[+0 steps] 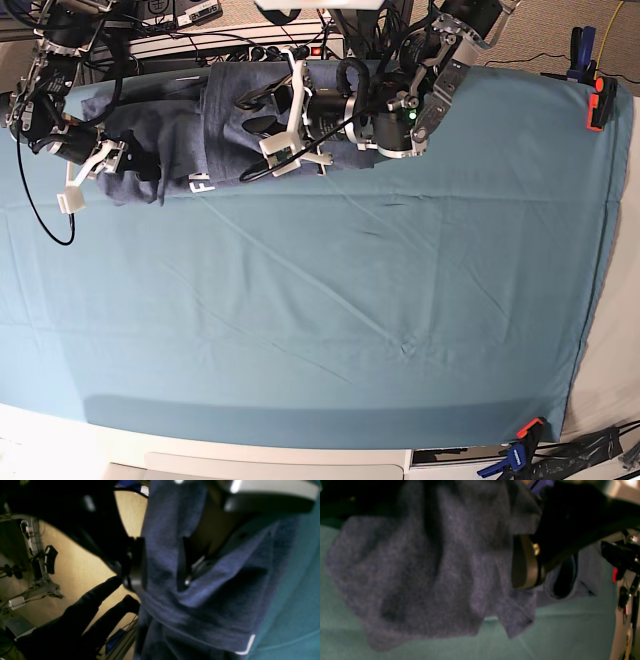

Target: Fold the T-shirt properly

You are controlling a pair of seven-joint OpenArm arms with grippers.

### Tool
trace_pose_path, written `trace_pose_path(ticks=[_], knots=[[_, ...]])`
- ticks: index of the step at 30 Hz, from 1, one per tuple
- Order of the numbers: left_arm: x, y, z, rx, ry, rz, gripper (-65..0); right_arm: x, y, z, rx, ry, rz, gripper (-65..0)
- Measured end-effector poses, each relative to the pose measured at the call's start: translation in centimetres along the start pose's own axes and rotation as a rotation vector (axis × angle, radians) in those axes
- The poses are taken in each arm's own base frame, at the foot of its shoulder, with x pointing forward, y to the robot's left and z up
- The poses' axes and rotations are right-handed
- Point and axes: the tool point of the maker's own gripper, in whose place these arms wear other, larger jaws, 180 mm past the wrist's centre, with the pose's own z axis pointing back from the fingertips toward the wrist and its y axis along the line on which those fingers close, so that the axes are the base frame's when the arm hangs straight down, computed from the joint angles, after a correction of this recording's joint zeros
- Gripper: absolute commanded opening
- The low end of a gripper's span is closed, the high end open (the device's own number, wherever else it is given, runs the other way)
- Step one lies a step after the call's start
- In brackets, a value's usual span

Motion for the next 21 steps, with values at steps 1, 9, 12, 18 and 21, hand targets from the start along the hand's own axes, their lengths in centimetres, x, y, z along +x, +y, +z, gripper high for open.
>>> trace_pose_path(ticks=[1,9,12,18,21], knots=[[0.0,0.0,0.0,0.000,0.000,0.000,-43.1,0.0,-0.1,0.3,-0.002,0.011,0.002,-23.4],[0.0,0.0,0.0,0.000,0.000,0.000,-43.1,-0.3,-1.3,1.4,-0.050,0.057,0.015,-38.2],[0.0,0.0,0.0,0.000,0.000,0.000,-43.1,-0.6,-1.4,1.3,-0.055,0.069,0.013,-48.0],[0.0,0.0,0.0,0.000,0.000,0.000,-43.1,-1.0,-1.5,1.3,-0.059,0.083,0.011,-65.0],[0.3,0.8,0.3,0.022,-0.002,-0.007,-43.1,-1.0,-1.5,1.3,-0.058,0.082,0.011,-65.0]])
